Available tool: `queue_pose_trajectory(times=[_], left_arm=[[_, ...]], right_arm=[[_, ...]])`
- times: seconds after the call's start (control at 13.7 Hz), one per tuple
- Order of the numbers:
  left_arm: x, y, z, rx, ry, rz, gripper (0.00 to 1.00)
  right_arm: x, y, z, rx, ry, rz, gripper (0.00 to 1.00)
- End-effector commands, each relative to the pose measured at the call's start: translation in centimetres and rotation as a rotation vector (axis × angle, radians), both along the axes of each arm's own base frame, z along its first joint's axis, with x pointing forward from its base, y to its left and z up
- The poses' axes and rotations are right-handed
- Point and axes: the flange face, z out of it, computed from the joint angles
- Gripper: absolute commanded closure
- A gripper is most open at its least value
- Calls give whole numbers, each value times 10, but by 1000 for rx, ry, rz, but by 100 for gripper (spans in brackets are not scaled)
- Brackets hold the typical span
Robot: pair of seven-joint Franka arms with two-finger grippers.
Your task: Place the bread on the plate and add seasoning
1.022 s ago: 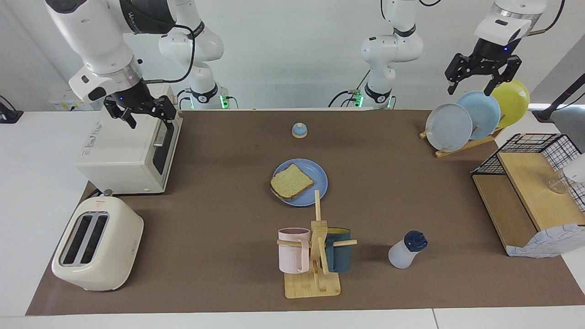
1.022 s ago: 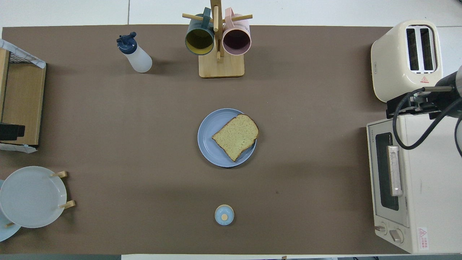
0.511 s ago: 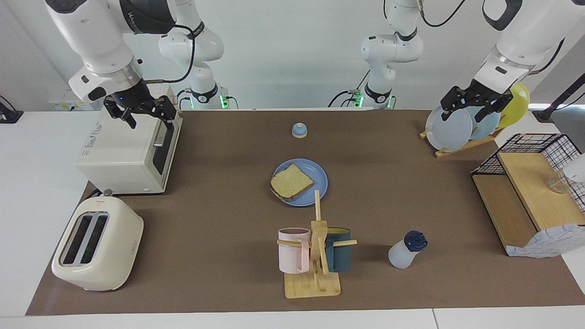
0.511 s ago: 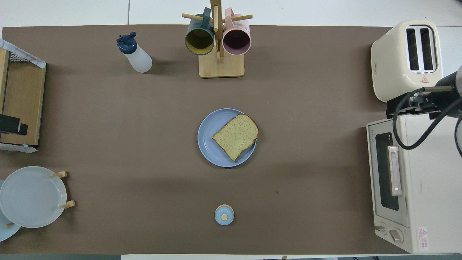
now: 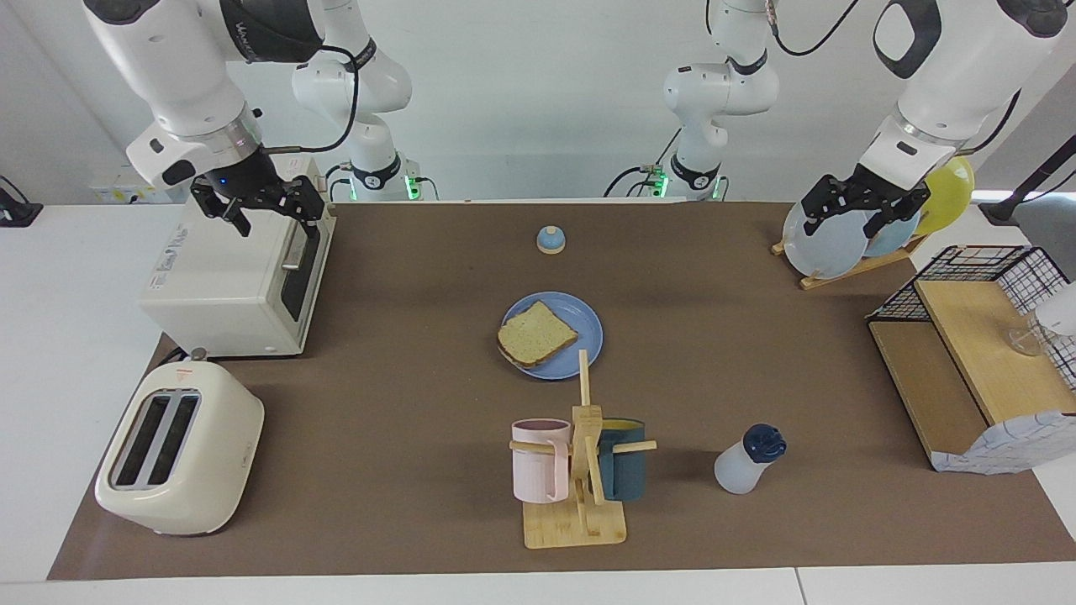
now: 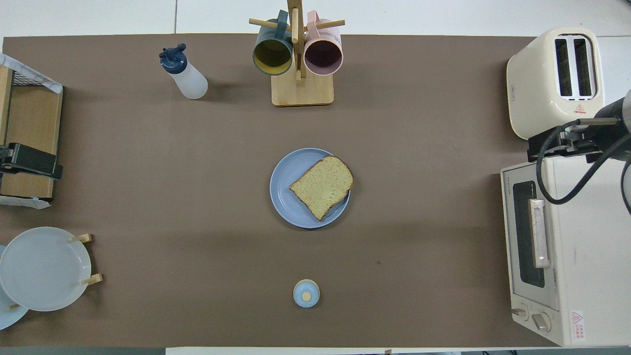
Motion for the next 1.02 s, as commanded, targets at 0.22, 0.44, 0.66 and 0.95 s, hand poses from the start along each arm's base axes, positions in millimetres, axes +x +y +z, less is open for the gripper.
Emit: queue_pose_trajectory(times=[0.22,0.44,0.66,0.95], left_arm=[[2,-4,13,12,-19,2,0],[2,-4,10,12,-16,2,0],[10,-4,9,8,-63,5,0],[10,-4,4,8,-54,5,0]], right_arm=[[-7,-4,1,-9,4,12,0],[-7,-4,1,-9,2,12,0],[-7,-4,1,-9,4,12,0],[-7,-4,1,-9,4,12,0]])
